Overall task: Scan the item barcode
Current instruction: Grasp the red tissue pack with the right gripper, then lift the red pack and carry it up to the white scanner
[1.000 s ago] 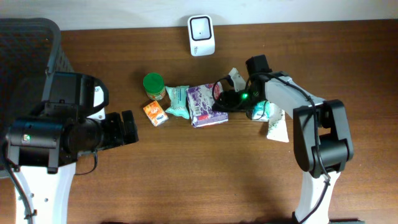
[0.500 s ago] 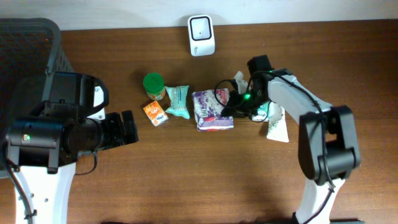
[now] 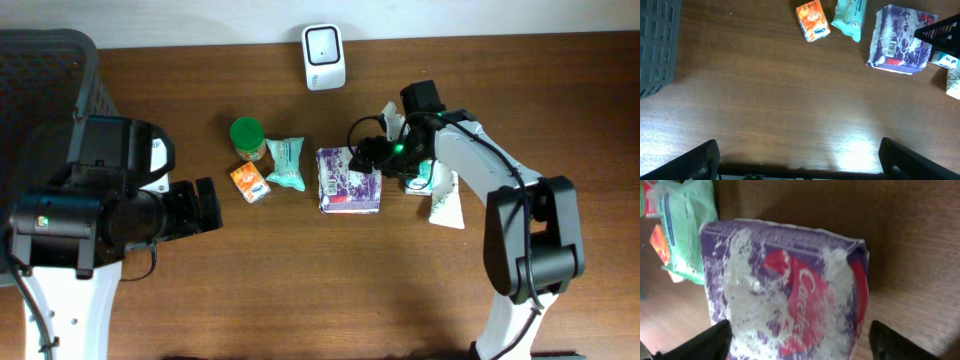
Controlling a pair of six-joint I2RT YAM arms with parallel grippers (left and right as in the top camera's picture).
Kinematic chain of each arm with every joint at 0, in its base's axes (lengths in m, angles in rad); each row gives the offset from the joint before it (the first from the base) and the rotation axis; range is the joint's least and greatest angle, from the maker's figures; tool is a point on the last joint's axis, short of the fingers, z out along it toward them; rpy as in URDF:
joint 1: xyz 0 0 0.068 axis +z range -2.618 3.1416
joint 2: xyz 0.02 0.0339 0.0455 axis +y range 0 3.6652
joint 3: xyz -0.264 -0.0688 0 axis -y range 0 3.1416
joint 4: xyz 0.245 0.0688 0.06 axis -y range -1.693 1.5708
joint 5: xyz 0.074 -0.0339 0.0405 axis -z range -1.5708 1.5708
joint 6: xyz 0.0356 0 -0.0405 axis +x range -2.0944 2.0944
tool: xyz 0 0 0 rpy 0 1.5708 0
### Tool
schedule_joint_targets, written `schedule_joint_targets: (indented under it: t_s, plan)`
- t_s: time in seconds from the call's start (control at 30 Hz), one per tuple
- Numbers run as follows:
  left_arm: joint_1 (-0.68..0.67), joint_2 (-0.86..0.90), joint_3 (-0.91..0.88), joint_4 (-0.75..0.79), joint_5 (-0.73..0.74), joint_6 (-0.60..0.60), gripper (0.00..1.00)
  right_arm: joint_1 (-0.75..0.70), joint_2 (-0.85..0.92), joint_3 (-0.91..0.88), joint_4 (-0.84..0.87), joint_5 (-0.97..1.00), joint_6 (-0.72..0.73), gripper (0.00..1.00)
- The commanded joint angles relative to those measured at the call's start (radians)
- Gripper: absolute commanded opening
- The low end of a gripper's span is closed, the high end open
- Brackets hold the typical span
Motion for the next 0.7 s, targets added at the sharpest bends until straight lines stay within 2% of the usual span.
schedule_joint_targets:
  t_s: [0.0,0.13,0.17,0.33,0.43,0.5,0.67]
  plan:
    - [0.002,-0.01,0.003,0.001,-0.007,0.008,0.99,-0.002,0.077,-0.012,0.011,-0.031,-0.002,0.69]
    - [0.002,-0.01,0.003,0.001,-0.007,0.008,0.99,-0.002,0.105,-0.012,0.01,-0.079,-0.002,0.17]
    - [0.002,-0.01,0.003,0.001,-0.007,0.008,0.99,-0.003,0.102,-0.005,0.01,-0.156,-0.002,0.04]
    - [0.002,-0.01,0.003,0.001,-0.007,0.008,0.99,-0.005,0.047,0.134,-0.076,-0.198,-0.002,0.04]
    - [0.002,-0.01,0.003,0.001,-0.007,0.008,0.99,-0.004,-0.014,0.293,-0.175,-0.085,-0.003,0.04]
    - [0.002,-0.01,0.003,0.001,-0.007,0.008,0.99,-0.002,-0.045,0.386,-0.211,-0.08,-0.006,0.04]
    - [0.002,-0.01,0.003,0.001,-0.007,0.008,0.99,-0.003,-0.121,0.467,-0.153,0.039,-0.016,0.04]
